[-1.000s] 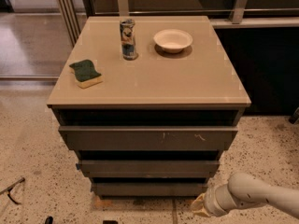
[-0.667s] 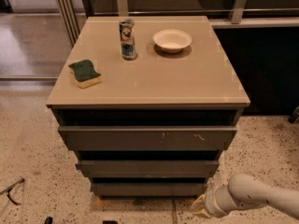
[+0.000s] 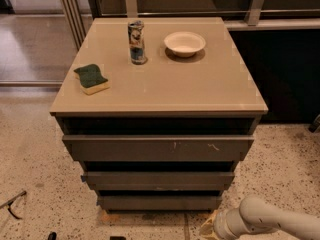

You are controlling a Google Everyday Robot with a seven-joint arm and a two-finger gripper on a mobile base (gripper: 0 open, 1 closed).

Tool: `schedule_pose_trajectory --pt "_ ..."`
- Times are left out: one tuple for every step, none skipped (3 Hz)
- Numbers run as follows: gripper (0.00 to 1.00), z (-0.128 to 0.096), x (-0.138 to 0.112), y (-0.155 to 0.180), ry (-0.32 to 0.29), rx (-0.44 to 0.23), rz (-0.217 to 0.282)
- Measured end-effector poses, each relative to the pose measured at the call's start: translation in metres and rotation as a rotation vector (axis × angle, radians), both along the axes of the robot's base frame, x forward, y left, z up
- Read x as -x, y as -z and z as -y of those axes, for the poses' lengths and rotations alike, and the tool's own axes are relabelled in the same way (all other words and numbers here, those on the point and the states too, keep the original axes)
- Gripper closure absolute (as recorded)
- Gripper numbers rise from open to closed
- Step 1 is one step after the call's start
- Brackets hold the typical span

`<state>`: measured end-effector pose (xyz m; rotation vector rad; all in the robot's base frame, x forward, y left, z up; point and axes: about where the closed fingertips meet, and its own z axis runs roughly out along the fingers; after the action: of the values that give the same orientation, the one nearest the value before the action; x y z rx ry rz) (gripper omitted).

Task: Open bottom drawer

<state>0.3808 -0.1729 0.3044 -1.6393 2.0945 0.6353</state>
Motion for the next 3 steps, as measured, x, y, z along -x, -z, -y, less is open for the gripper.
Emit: schedule_pose_trajectory --pt "1.0 -0.0202 -0.0015 0.032 -0.035 -0.061 0.021" --pt "0.81 -0.0225 0.0018 0.0357 -0.036 -0.066 0.014" --pt "0.5 -0.0221 0.0014 0.0369 -0.041 -0.059 0.026"
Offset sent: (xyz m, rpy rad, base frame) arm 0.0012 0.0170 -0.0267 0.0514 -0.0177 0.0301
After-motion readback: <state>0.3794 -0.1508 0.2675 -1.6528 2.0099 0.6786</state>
